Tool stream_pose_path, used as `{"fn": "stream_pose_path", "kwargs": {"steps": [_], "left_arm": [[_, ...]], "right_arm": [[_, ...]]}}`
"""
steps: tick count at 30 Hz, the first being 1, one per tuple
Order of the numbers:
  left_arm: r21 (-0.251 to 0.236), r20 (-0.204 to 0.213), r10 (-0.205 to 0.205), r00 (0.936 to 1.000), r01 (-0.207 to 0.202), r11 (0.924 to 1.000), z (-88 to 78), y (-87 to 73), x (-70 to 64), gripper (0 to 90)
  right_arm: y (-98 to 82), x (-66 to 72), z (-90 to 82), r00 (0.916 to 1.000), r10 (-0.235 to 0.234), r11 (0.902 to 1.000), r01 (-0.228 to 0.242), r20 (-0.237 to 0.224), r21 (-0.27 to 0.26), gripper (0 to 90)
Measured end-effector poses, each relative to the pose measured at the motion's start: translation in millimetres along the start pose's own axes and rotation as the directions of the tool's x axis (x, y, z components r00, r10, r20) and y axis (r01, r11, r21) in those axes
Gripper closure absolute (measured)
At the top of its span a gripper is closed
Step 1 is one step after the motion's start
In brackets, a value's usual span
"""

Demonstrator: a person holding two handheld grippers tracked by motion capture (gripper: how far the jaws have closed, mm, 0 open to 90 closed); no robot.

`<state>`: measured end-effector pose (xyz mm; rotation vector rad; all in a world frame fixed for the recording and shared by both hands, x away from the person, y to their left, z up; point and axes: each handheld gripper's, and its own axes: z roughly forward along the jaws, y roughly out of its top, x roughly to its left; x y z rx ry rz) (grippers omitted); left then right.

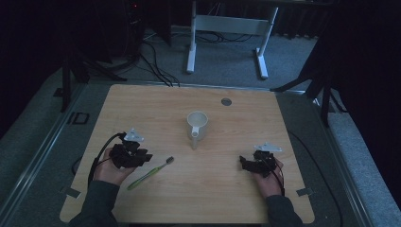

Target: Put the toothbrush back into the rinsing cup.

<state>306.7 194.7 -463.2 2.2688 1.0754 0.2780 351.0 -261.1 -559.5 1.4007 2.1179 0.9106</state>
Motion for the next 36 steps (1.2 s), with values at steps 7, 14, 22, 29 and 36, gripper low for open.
{"fn": "stream_pose_path", "kwargs": {"steps": [7, 14, 22, 29, 36], "left_arm": [[0.016, 0.006, 0.012, 0.9999, -0.012, 0.9998, 2.4, 2.5, -0.7, 68.4], [0.032, 0.007, 0.025, 0.9997, -0.025, 0.9992, 2.8, 5.9, -1.8, 68.4], [0.053, 0.015, 0.033, 0.9994, -0.033, 0.998, 4.2, 8.5, -2.2, 68.4], [0.077, 0.015, 0.041, 0.9991, -0.042, 0.9962, 6.0, 10.7, -2.8, 68.5], [0.098, 0.012, 0.045, 0.9989, -0.046, 0.9941, 6.8, 12.0, -3.6, 68.7]], "right_arm": [[0.1, 0.1, 0.1, 1.0, -0.001, 1.0, 0.001, 0.0, 0.0, 20.6], [0.1, 0.1, 0.1, 1.0, -0.001, 1.0, 0.001, 0.0, 0.0, 20.6], [0.2, 0.1, 0.2, 1.0, 0.0, 1.0, 0.0, 0.0, 0.0, 20.6], [0.2, 0.1, 0.2, 1.0, -0.001, 1.0, 0.001, 0.0, 0.0, 20.6], [0.2, 0.1, 0.2, 1.0, -0.001, 1.0, 0.001, -0.001, 0.0, 20.6]]}}
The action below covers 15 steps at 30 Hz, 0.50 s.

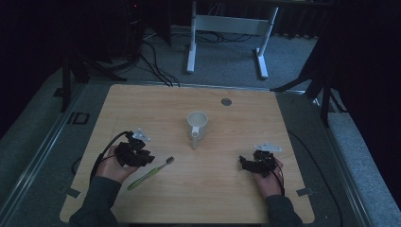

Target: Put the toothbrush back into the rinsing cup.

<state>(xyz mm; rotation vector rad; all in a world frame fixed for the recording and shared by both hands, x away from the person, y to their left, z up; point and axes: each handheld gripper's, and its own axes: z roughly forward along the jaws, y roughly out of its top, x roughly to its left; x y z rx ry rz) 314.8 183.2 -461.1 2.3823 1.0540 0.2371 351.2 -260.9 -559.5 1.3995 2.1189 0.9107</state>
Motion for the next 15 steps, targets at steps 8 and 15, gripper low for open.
{"fn": "stream_pose_path", "kwargs": {"steps": [8, 15], "left_arm": [[0.024, 0.0, 0.006, 1.0, -0.006, 0.9997, 0.6, 2.0, 0.2, 68.9], [0.053, 0.0, 0.017, 0.9999, -0.017, 0.9985, 2.5, 3.6, -0.5, 69.1]], "right_arm": [[0.0, 0.0, 0.0, 1.0, 0.0, 1.0, 0.0, 0.0, 0.0, 20.6], [0.0, 0.0, 0.0, 1.0, 0.0, 1.0, 0.0, 0.0, 0.0, 20.6]]}}
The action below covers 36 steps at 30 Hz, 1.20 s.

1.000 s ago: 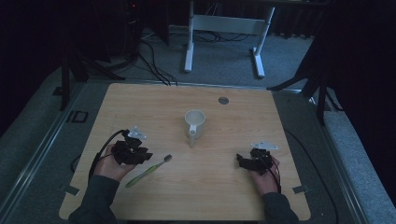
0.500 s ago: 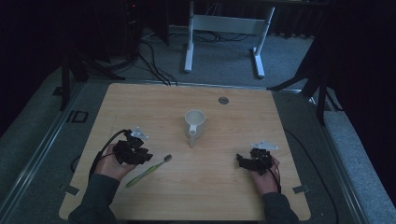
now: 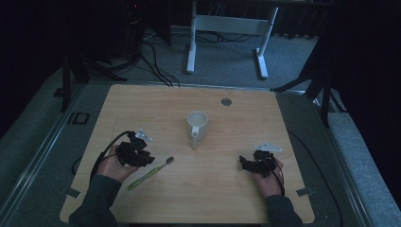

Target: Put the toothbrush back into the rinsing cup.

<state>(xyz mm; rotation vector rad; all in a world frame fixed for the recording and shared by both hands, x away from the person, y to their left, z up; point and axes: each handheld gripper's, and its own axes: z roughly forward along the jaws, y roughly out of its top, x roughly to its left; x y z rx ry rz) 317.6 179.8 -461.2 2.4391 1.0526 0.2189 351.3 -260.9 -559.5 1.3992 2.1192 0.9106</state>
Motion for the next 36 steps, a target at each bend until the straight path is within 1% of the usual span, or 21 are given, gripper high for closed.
{"fn": "stream_pose_path", "kwargs": {"steps": [9, 13, 19, 29, 31, 36], "left_arm": [[0.027, -0.006, 0.001, 1.0, -0.001, 0.9996, -0.4, 1.3, 0.8, 69.0], [0.044, -0.006, 0.011, 0.9999, -0.011, 0.999, -0.5, 2.7, 0.9, 69.0], [0.06, -0.003, 0.015, 0.9999, -0.015, 0.9981, 1.1, 4.6, 0.4, 69.0], [0.099, 0.007, 0.03, 0.9995, -0.031, 0.9946, 6.0, 7.8, -1.2, 68.6], [0.103, 0.01, 0.027, 0.9996, -0.027, 0.9944, 7.2, 8.1, -1.4, 68.6], [0.13, 0.011, 0.036, 0.9993, -0.037, 0.9909, 11.9, 9.7, -2.1, 68.6]], "right_arm": [[0.0, 0.0, 0.0, 1.0, 0.0, 1.0, 0.0, 0.0, 0.0, 20.6], [0.0, 0.0, 0.0, 1.0, 0.0, 1.0, 0.0, 0.0, 0.0, 20.6], [0.0, 0.0, 0.0, 1.0, 0.0, 1.0, 0.0, 0.0, 0.0, 20.6], [0.0, 0.0, 0.0, 1.0, 0.0, 1.0, 0.0, 0.0, 0.0, 20.6], [0.0, 0.0, 0.0, 1.0, 0.0, 1.0, 0.0, 0.0, 0.0, 20.6], [0.1, 0.0, 0.1, 1.0, -0.001, 1.0, 0.001, 0.0, -0.001, 20.6]]}}
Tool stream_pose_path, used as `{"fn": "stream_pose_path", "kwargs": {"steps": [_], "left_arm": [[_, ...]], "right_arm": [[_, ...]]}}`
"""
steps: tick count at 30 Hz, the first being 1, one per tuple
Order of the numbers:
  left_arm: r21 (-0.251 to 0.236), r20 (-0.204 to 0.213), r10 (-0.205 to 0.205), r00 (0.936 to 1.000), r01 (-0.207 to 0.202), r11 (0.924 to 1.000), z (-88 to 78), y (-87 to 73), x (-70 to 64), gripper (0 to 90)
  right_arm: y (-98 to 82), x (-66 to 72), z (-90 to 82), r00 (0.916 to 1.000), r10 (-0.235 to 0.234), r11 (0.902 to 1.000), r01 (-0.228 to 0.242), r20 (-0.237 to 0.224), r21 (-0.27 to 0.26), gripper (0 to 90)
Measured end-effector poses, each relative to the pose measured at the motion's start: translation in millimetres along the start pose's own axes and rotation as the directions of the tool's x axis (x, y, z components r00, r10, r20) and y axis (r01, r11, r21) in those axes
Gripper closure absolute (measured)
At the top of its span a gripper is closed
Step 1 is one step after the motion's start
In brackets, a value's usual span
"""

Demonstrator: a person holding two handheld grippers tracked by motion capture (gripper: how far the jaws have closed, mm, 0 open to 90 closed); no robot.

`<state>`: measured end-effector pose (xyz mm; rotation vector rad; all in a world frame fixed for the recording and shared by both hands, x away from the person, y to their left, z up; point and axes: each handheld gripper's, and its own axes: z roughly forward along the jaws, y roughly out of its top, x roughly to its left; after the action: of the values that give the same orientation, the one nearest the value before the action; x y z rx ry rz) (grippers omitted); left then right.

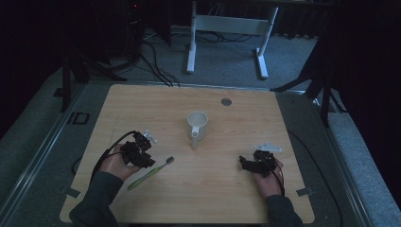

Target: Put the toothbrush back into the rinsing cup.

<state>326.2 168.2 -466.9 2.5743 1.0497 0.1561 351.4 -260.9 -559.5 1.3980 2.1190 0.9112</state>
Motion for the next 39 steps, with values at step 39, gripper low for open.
{"fn": "stream_pose_path", "kwargs": {"steps": [39], "left_arm": [[0.177, 0.035, 0.047, 0.9983, -0.053, 0.9829, 33.6, 13.4, -6.5, 69.0]], "right_arm": [[0.2, 0.2, 0.2, 1.0, 0.001, 1.0, -0.001, 0.0, 0.0, 20.6]]}}
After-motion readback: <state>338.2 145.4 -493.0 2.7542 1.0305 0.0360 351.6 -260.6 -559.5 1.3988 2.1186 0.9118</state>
